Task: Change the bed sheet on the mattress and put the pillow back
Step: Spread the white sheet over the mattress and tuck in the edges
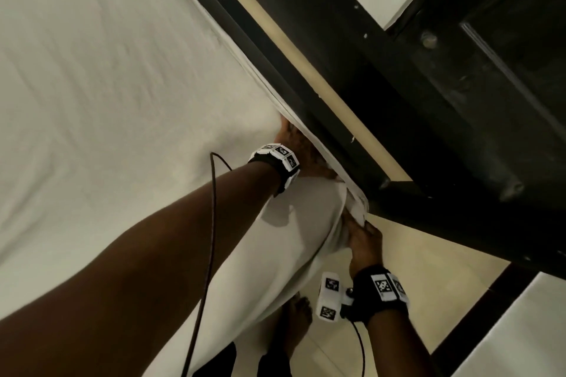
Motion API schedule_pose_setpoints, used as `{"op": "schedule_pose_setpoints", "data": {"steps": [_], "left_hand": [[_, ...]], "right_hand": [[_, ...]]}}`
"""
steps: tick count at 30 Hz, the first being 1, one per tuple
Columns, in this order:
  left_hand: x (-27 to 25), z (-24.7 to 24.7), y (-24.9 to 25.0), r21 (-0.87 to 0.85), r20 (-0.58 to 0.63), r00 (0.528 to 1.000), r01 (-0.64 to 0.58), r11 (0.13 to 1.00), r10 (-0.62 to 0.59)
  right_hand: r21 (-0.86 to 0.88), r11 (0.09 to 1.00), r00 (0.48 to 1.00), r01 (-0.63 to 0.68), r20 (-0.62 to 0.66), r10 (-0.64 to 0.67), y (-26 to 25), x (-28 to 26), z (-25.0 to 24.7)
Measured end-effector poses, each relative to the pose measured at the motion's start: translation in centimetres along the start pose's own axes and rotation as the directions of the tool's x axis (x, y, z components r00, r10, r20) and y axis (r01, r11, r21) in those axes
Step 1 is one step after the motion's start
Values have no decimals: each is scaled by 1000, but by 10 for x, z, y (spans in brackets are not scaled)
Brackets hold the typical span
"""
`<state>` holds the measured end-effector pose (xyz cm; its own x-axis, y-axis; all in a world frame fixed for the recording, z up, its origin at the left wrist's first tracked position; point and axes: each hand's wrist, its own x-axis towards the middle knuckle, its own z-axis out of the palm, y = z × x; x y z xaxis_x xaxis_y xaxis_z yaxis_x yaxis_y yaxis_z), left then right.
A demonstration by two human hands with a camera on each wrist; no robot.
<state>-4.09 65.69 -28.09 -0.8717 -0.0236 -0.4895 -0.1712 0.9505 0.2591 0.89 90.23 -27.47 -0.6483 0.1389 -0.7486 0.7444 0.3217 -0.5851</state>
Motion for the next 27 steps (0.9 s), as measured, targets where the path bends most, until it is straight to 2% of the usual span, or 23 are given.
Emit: {"op": "schedule_pose_setpoints", "data": {"steps": [2, 4, 7, 9, 12, 14, 16, 20, 23, 24, 25, 26, 27], "left_hand": [[-2, -2, 1, -15, -3, 1000, 6, 1000, -6], [-3, -5, 1, 7, -7, 1000, -5, 1000, 5], [-5, -6, -2, 75, 10, 998, -59, 995, 58], [-6, -6, -2, 73, 7, 997, -81, 994, 80], [-6, -3, 0, 49, -16, 997, -81, 996, 82], [-6, -1, 1, 64, -23, 998, -65, 996, 67], [-5, 2, 1, 79, -42, 998, -45, 996, 48], [-3, 4, -1, 89, -29, 999, -43, 995, 45], [-4, 6, -1, 90, -27, 998, -47, 995, 49], [-6, 4, 0, 97, -30, 998, -46, 994, 49], [-6, 2, 1, 97, -28, 999, -42, 994, 45], [-7, 0, 1, 94, -28, 999, -34, 995, 36], [-9, -2, 2, 98, -33, 999, -26, 995, 30]], "right_hand": [[66, 997, 999, 45, -16, -44, -5, 1, -6], [80, 991, 987, 107, -126, -97, -5, 5, -12], [3, 986, 954, 168, -251, -162, 0, 9, -11], [-50, 990, 938, 135, -315, -144, 4, 13, -7], [-44, 999, 901, 30, -431, -46, 6, 21, -6], [-44, 997, 914, 61, -399, -73, 0, 27, -4], [-112, 994, 939, 2, -341, -40, -4, 33, 3], [-262, 959, 946, -104, -324, 14, -2, 36, 16], [-370, 867, 934, -332, -260, 247, 0, 38, 3], [-398, 845, 928, -356, -253, 272, -3, 33, -2], [-407, 860, 941, -307, -267, 209, -5, 22, -6], [-421, 889, 954, -182, -295, 55, -7, 5, -10], [-439, 898, 939, -9, -313, -144, -8, -15, -12]]}}
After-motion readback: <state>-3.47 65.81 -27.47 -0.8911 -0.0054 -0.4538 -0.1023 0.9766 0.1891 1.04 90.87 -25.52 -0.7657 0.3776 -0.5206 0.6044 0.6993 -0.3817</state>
